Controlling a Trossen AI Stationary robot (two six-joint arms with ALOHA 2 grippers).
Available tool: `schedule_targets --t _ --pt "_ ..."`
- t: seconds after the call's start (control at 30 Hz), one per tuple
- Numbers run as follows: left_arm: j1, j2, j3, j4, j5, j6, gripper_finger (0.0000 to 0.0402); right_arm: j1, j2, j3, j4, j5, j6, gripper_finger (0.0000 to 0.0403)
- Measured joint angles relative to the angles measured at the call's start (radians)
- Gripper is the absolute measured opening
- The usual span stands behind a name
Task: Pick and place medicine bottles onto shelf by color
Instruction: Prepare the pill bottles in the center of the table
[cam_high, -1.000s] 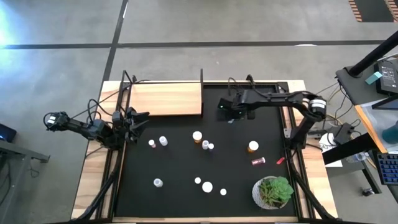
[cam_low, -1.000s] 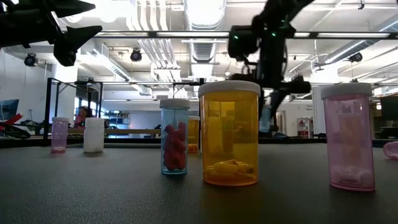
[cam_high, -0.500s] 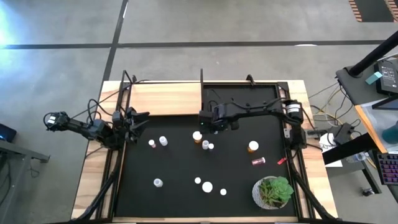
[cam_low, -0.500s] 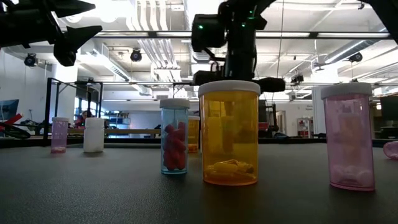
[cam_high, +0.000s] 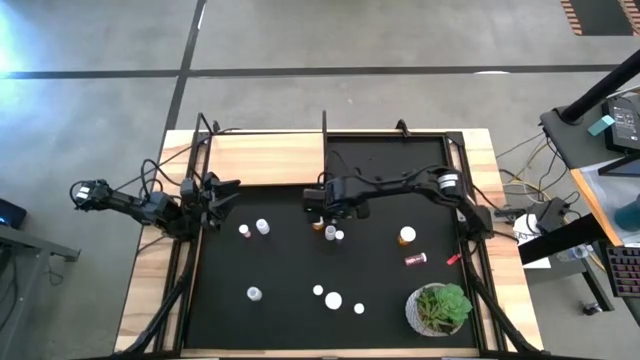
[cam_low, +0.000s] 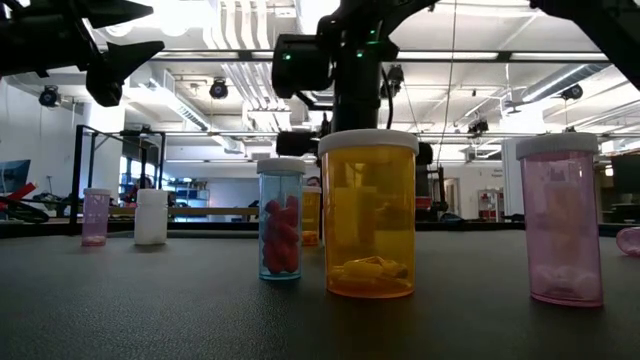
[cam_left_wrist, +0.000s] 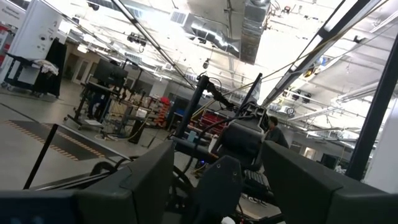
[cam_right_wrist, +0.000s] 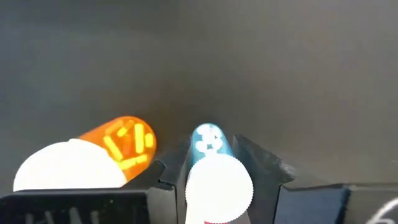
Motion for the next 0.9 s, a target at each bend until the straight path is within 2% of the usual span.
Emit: schedule_targets --t 0.27,0.67,0.9 --pt "0.000 0.000 0.000 0.000 0.000 0.000 0.0228 0.000 0.032 0.041 -0.034 -0.003 -0.001 0.0130" --pt "0.000 0.000 0.000 0.000 0.000 0.000 0.0228 0.000 0.007 0.041 -0.074 0.013 -0.001 0.0213" --pt "0.000 0.000 0.000 0.000 0.000 0.000 0.0228 0.004 -0.060 0.041 -0.116 0.050 -0.001 0.0221"
